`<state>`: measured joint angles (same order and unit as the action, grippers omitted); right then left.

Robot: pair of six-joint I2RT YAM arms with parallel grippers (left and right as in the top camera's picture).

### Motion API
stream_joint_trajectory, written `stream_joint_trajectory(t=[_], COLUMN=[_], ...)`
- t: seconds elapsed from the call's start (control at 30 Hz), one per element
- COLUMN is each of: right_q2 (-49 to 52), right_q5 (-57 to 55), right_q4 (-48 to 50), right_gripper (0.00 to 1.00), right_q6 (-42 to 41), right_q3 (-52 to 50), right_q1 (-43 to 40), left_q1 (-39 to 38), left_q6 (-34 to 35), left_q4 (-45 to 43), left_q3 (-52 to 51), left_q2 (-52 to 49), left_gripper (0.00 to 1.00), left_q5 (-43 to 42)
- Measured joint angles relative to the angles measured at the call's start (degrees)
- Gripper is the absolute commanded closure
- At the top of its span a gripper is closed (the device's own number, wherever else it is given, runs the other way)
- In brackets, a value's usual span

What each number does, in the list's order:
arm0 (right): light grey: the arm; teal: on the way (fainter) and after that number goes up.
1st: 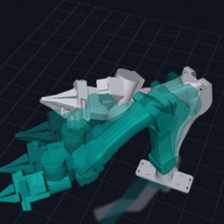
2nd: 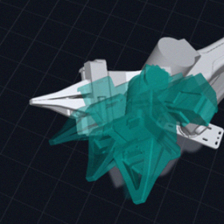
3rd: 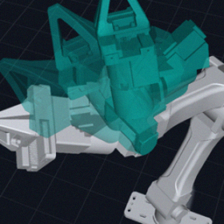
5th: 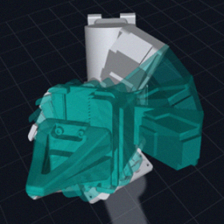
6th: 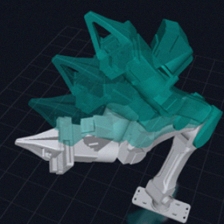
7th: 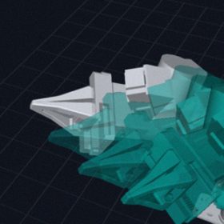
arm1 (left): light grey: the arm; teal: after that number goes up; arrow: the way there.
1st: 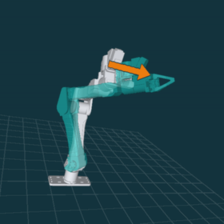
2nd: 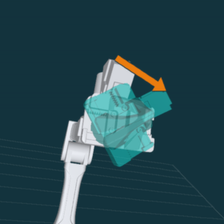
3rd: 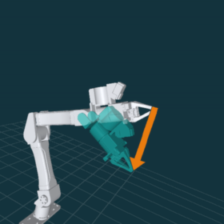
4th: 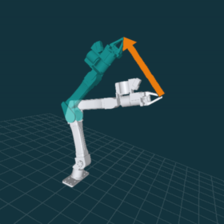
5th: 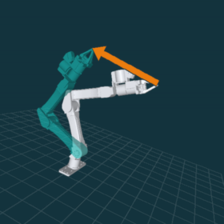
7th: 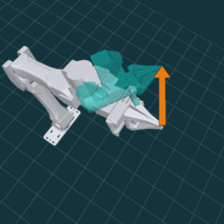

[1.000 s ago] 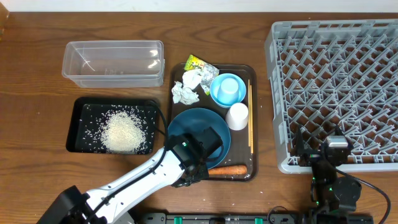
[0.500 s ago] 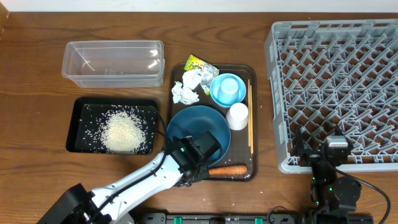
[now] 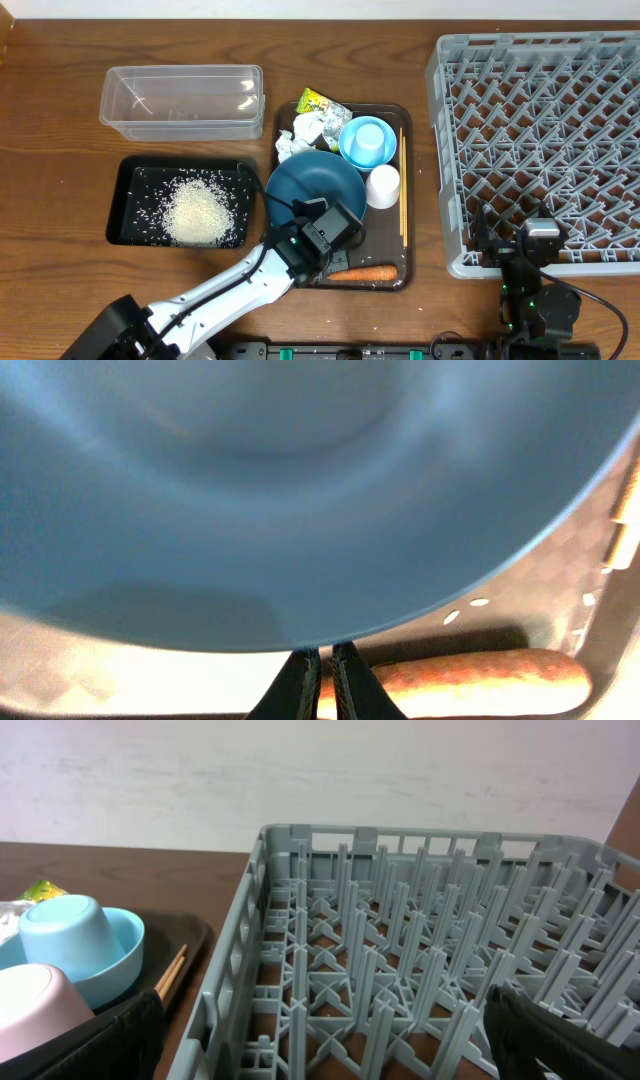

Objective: Sort waste into correct bins and load items into the dishwasher rack
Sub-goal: 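Release the bowl and move the left gripper to the carrot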

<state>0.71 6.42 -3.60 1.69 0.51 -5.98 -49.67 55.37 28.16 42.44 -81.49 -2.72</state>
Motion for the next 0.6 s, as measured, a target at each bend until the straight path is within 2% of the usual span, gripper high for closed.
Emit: stream_joint_trajectory(t=[0.07,0.17,0.37,0.6], right_q2=[0.0,0.0,0.0,0.0], right_q5=[0.0,0.0,0.0,0.0], right_q4=[0.0,0.0,0.0,0.0], right_gripper=[0.01,0.01,0.01,0.01], right_q6=[0.0,0.0,0.0,0.0], right_q3=[0.0,0.0,0.0,0.0], right_q1=[0.0,0.0,0.0,0.0], left_q1=[0.0,0.0,-2.5,-8.2], left_q6=[-0.2,-2.1,-11.4,-25.8], left_q4=[1.2,1.3,-0.2,-0.8], left_q3=[0.0,0.1,1.0,1.0], left_q2=[0.0,0.6,1.8,1.8], left_gripper=[0.84,0.67,0.62,0.44], left_q5=[-1.2,-3.8,-7.4,-7.2])
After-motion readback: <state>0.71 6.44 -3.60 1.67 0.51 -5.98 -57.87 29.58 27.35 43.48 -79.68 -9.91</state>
